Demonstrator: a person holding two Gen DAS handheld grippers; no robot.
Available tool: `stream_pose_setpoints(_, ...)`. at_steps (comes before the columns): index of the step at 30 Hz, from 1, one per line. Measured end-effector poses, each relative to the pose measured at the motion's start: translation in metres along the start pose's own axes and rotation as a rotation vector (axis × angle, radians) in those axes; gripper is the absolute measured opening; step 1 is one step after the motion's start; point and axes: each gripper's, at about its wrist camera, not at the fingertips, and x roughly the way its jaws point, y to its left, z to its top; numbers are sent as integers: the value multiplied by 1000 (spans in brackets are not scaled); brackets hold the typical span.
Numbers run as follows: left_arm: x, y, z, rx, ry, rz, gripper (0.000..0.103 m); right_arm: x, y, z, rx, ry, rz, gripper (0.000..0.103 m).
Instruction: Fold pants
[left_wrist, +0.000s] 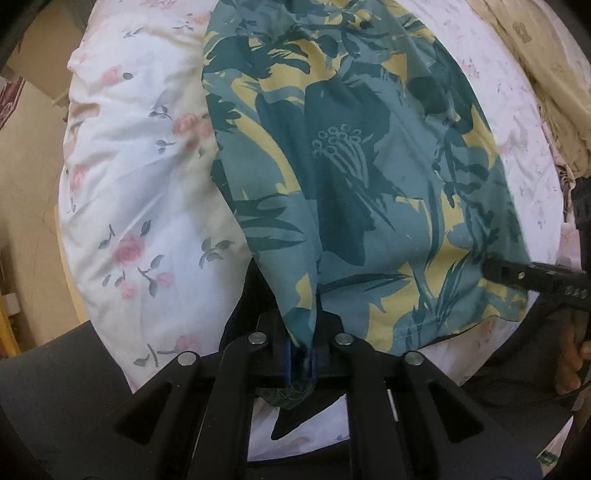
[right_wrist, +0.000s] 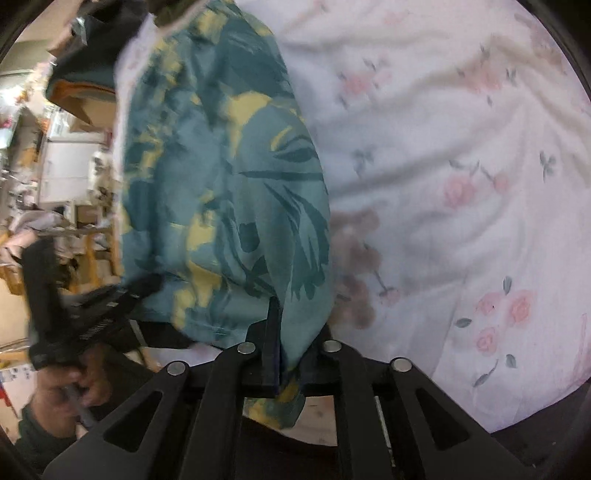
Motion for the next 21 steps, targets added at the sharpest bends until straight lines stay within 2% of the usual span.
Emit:
stream_pose_setpoints(2,1,0,-3,4,8,18,10,2,-4,0,16,11,-43,25)
stream_pose_setpoints(4,13,-10,-1,-19,49,15,18,1,-5,-1,40,14,-89,43)
stream_pose_setpoints(6,14,-5,-2,-58,55,-6,23,0,-8,-6,45,33,-89,47)
stream_pose_setpoints(8,10,-5,-4,-68,56,-11,38,-4,-6,-8,32,17,-131,56)
stream_pose_setpoints(9,7,-4,-7,-64,50,-12,51,-7,-4,-8,23,9,-127,62)
stream_pose_setpoints(10,3,-6,-8,-55,39,-16,58,-8,2,-10,15,-1,-118,67)
stream_pose_setpoints(13,-12,-6,-11,-54,16,2,69,-27,19,-5,-38,-64,-142,69)
stream_pose_setpoints(16,-30,-6,-17,-81,-22,9,70,-52,33,5,-96,-163,-190,72)
stream_pose_setpoints(21,-61,2,-18,-140,-80,4,70,-80,35,16,-111,-273,-70,76)
